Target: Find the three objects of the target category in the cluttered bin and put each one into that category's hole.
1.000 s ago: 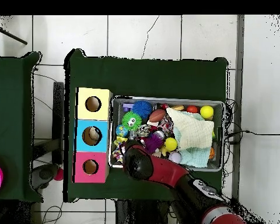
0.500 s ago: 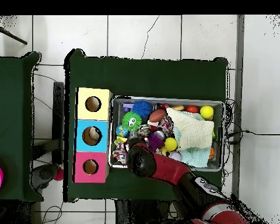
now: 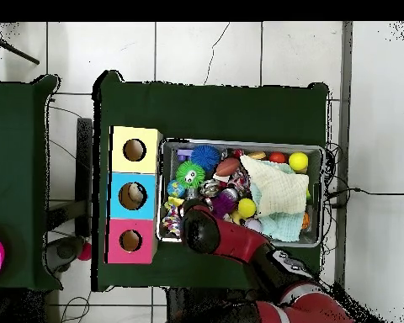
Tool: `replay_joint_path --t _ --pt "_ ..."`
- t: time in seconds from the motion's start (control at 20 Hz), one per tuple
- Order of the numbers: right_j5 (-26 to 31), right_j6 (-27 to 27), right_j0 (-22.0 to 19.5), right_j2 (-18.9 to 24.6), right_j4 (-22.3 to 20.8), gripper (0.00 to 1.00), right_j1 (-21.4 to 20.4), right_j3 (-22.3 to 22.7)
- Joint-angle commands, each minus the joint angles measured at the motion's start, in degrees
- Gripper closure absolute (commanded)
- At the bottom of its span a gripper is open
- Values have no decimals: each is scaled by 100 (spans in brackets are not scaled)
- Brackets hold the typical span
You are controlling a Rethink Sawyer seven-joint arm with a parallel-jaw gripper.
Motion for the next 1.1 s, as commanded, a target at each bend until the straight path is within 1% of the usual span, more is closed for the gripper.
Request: replay_joint_path --t 0.05,0.2,0.3,0.35,0.5,0.6,0.7,0.8,0.95,1.0,1.05,1.1 --pt "-117 1096 67 -84 1 0 704 -812" --pt "2 1143 100 -96 70 0 757 -804" --pt "207 1139 129 -135 146 0 786 -798" --pt "146 1120 125 -139 98 100 787 -809" --pt "256 1051 74 -104 64 100 766 -818" --pt "384 888 -1 16 -86 100 603 -801" --pt "734 915 -155 232 3 100 320 -631" --pt "1335 813 -216 317 71 100 -119 -448" --pt "2407 505 -378 593 65 100 -786 -220" --pt "2594 459 -394 629 59 100 -915 -196" --pt "2901 398 -413 677 73 100 -1116 -167" --pt "3008 389 -440 719 67 100 -1213 -136"
